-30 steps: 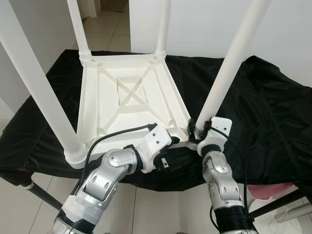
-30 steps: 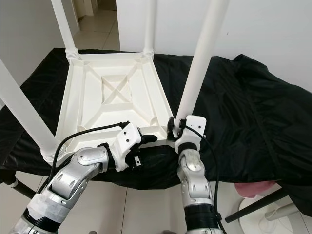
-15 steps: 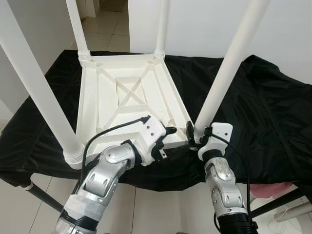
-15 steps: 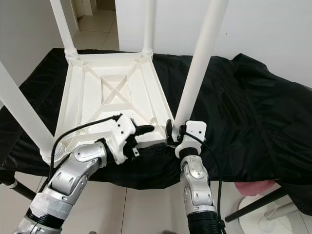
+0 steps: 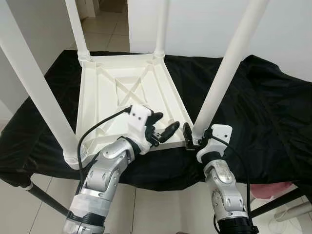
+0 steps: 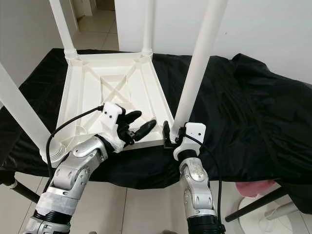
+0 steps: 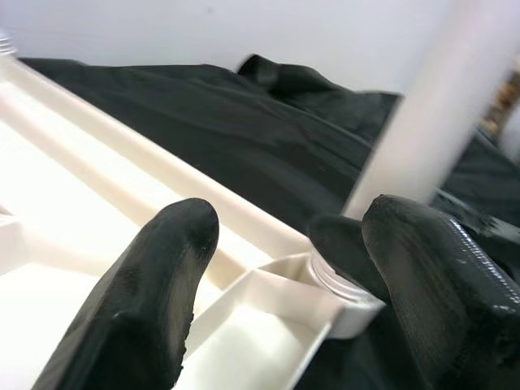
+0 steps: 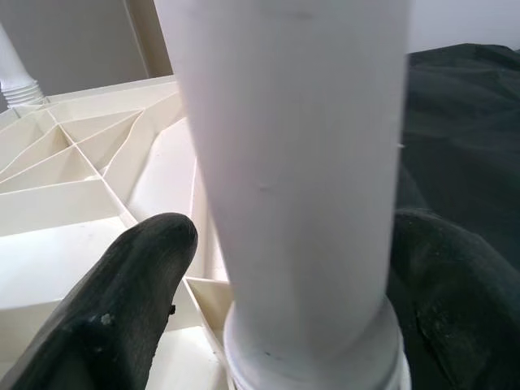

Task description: Building children table

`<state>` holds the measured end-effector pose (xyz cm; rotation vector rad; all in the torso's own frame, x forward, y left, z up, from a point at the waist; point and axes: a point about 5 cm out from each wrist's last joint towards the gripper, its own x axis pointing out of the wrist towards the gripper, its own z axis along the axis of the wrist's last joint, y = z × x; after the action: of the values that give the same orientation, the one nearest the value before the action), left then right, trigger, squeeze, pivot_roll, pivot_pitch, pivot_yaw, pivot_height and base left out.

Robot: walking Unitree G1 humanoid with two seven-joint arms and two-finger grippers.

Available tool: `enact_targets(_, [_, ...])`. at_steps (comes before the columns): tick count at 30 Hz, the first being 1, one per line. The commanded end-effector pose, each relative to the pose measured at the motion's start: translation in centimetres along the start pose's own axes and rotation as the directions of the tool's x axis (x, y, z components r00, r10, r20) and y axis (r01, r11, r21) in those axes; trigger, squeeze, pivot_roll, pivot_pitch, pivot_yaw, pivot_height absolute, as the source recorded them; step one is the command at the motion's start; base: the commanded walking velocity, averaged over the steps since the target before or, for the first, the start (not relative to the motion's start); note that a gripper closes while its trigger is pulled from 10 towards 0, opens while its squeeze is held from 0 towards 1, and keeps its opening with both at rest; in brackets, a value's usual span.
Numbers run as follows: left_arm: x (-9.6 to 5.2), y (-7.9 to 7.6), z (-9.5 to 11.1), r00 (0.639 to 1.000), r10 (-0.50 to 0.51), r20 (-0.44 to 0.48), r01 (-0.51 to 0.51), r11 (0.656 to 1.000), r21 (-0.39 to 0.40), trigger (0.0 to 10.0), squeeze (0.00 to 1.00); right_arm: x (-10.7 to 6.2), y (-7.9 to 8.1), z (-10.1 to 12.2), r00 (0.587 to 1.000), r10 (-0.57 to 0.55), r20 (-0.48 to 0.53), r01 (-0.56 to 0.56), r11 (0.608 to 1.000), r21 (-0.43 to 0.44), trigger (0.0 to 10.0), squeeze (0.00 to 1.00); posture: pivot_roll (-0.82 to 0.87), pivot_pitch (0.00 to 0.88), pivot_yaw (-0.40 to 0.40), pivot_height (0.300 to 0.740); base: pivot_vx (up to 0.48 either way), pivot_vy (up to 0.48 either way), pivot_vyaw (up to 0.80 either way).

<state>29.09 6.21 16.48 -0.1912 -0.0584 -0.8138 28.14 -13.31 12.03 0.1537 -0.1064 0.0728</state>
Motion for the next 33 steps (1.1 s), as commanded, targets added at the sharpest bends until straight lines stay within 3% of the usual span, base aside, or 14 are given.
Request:
enact_targets(1, [0.0, 0.3, -0.3, 0.999, 0.039, -0.012, -0.040, 0.999, -0.023, 10.0, 0.00, -0.3, 0.2, -0.2, 1.000, -0.002, -0.002, 0.002, 1.000, -0.002, 10.0, 0.00, -0.06, 0.001, -0.019, 0.740, 0.000, 0.000, 0.00])
enact_targets(5, [0.0, 0.8, -0.3, 0.993, 0.114, 0.001, -0.114, 0.993, -0.041, 10.0, 0.00, -0.4, 0.4, -0.4, 1.000, -0.004, -0.014, 0.005, 1.000, 0.013, 10.0, 0.00, -0.06, 0.000, -0.021, 0.740, 0.000, 0.000, 0.00])
enact_targets(8, [-0.1, 1.7, -0.6, 0.973, 0.232, 0.000, -0.231, 0.967, -0.105, 10.0, 0.00, -0.5, 0.2, -0.5, 0.999, -0.039, -0.030, 0.040, 0.998, 0.040, 10.0, 0.00, -0.05, 0.000, -0.024, 0.740, 0.000, 0.000, 0.00])
enact_targets(10, [-0.1, 1.7, -0.6, 0.973, 0.232, 0.000, -0.231, 0.967, -0.105, 10.0, 0.00, -0.5, 0.2, -0.5, 0.999, -0.039, -0.030, 0.040, 0.998, 0.040, 10.0, 0.00, -0.05, 0.000, -0.024, 0.740, 0.000, 0.000, 0.00])
enact_targets(13, [-0.4, 2.5, -1.6, 0.939, 0.344, -0.021, -0.344, 0.929, -0.139, 10.0, 0.00, -0.6, 0.1, -0.3, 0.999, -0.051, -0.014, 0.052, 0.994, 0.095, 10.0, 0.00, -0.06, 0.000, -0.022, 0.740, 0.000, 0.000, 0.00])
enact_targets(15, [-0.4, 2.5, -1.6, 0.939, 0.344, -0.021, -0.344, 0.929, -0.139, 10.0, 0.00, -0.6, 0.1, -0.3, 0.999, -0.051, -0.014, 0.052, 0.994, 0.095, 10.0, 0.00, -0.06, 0.000, -0.022, 0.740, 0.000, 0.000, 0.00])
enact_targets(16, [-0.6, 2.6, -1.9, 0.920, 0.391, -0.023, -0.390, 0.908, -0.155, 10.0, 0.00, -0.7, 0.0, -0.2, 0.998, -0.057, -0.007, 0.057, 0.992, 0.109, 10.0, 0.00, -0.06, 0.000, -0.022, 0.740, 0.000, 0.000, 0.00])
enact_targets(17, [-0.6, 2.6, -1.9, 0.920, 0.391, -0.023, -0.390, 0.908, -0.155, 10.0, 0.00, -0.7, 0.0, -0.2, 0.998, -0.057, -0.007, 0.057, 0.992, 0.109, 10.0, 0.00, -0.06, 0.000, -0.022, 0.740, 0.000, 0.000, 0.00])
enact_targets(18, [-0.7, 2.8, -2.0, 0.896, 0.444, -0.015, -0.440, 0.883, -0.165, 10.0, 0.00, -0.8, -0.2, -0.1, 0.997, -0.074, -0.001, 0.074, 0.989, 0.129, 10.0, 0.00, -0.06, 0.000, -0.021, 0.740, 0.000, 0.000, 0.00])
enact_targets(25, [-1.1, 2.7, -2.7, 0.862, 0.507, -0.003, -0.500, 0.849, -0.168, 10.0, 0.00, -1.3, -0.3, -0.9, 0.990, -0.130, -0.049, 0.133, 0.987, 0.085, 10.0, 0.00, -0.06, 0.000, -0.017, 0.740, 0.000, 0.000, 0.00])
enact_targets(26, [-1.3, 3.0, -3.0, 0.845, 0.534, -0.020, -0.528, 0.829, -0.187, 10.0, 0.00, -1.2, -0.2, -1.0, 0.991, -0.126, -0.048, 0.130, 0.988, 0.084, 10.0, 0.00, -0.06, 0.000, -0.013, 0.740, 0.000, 0.000, 0.00])
enact_targets(28, [-1.3, 3.0, -3.0, 0.845, 0.534, -0.020, -0.528, 0.829, -0.187, 10.0, 0.00, -1.2, -0.2, -1.0, 0.991, -0.126, -0.048, 0.130, 0.988, 0.084, 10.0, 0.00, -0.06, 0.000, -0.013, 0.740, 0.000, 0.000, 0.00])
enact_targets(30, [-1.4, 4.0, -3.1, 0.811, 0.583, -0.044, -0.567, 0.766, -0.304, 10.0, 0.00, -0.8, -0.3, -0.5, 0.990, -0.139, -0.028, 0.142, 0.975, 0.169, 10.0, 0.00, -0.06, 0.000, -0.012, 0.740, 0.000, 0.000, 0.00])
enact_targets(33, [-1.1, 4.4, -2.6, 0.826, 0.564, -0.027, -0.513, 0.730, -0.452, 10.0, 0.00, -0.3, 0.3, 0.4, 0.993, -0.114, 0.016, 0.102, 0.936, 0.336, 10.0, 0.00, -0.06, 0.000, -0.005, 0.740, 0.000, 0.000, 0.00])
